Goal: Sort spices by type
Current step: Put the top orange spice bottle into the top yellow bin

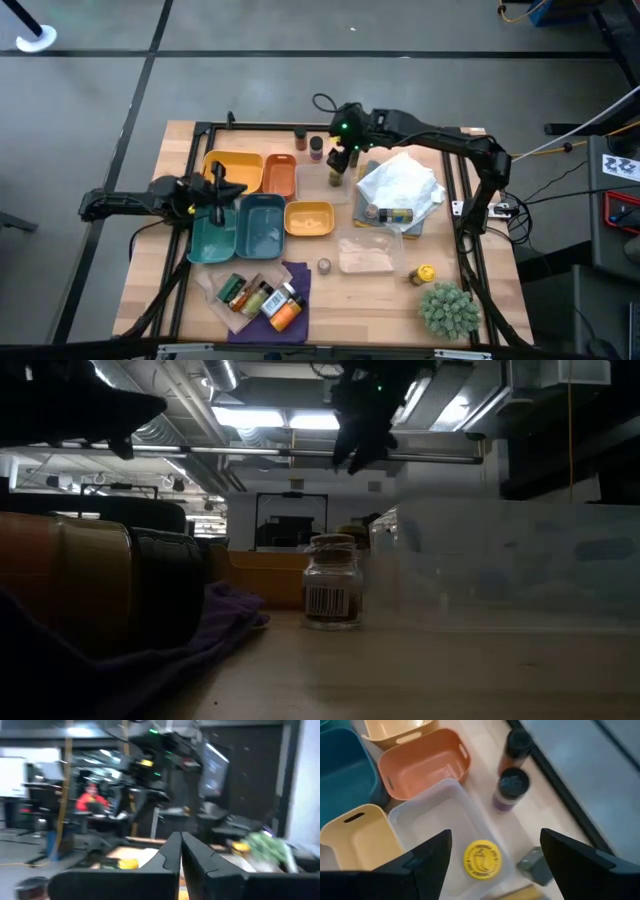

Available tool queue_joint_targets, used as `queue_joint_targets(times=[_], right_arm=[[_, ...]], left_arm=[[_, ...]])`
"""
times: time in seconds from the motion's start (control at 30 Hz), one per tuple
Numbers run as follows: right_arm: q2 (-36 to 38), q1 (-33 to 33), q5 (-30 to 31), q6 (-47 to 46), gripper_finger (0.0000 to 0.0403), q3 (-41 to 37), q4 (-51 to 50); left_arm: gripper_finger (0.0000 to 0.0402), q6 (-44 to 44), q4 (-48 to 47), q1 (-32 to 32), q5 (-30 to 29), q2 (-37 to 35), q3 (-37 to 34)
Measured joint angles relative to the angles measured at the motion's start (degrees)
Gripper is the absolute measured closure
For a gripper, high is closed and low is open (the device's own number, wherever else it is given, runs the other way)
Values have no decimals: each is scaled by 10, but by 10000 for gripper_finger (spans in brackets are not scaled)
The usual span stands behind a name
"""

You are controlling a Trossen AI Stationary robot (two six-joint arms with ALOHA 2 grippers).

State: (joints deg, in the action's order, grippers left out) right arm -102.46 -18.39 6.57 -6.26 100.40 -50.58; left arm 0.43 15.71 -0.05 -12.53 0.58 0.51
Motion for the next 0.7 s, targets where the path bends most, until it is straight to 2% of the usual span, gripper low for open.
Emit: queue_joint_targets(times=[0.2, 0.4, 0.53, 0.7], right_arm=[[44, 0, 47, 23, 100, 2, -26], [86, 0, 61, 24, 100, 2, -54], [119, 0, 70, 27, 100, -21, -50], [159, 0, 90, 21, 100, -82, -21]], left_arm=[[326, -18, 23, 15, -99, 2, 0], [259, -84, 89, 53, -149, 31, 0], [240, -133, 108, 86, -158, 76, 8], [235, -182, 105, 126, -158, 162, 39]])
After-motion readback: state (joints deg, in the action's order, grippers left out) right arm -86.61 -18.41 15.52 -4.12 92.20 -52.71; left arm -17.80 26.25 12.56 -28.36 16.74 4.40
